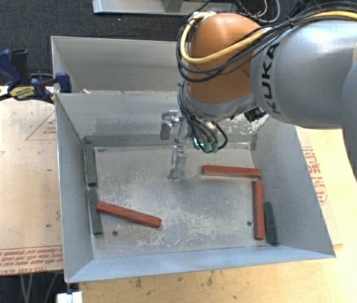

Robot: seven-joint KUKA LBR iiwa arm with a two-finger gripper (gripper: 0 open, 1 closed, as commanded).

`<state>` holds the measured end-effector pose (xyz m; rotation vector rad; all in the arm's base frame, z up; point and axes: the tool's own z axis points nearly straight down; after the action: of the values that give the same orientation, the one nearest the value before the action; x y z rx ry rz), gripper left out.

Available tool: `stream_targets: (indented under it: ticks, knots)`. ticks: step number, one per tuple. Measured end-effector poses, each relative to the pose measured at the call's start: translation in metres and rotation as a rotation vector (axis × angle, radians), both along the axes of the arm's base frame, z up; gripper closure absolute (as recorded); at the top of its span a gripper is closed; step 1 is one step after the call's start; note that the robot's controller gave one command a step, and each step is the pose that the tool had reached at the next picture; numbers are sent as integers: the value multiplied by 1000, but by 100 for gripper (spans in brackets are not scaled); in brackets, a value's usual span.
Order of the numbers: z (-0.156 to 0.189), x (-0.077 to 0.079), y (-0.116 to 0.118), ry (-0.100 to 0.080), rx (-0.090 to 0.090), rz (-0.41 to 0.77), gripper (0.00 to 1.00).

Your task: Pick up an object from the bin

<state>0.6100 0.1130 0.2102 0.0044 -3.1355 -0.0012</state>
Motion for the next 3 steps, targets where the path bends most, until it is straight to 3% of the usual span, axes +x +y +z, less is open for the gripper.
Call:
stream_targets:
  ticks: [1,2,3]
  knots:
    - [5,2,0,-8,1,-2,0]
    - [-35,-25,-17,-12,2,-70,0]
    - [-95,-56,8,-9,-1,-26,0]
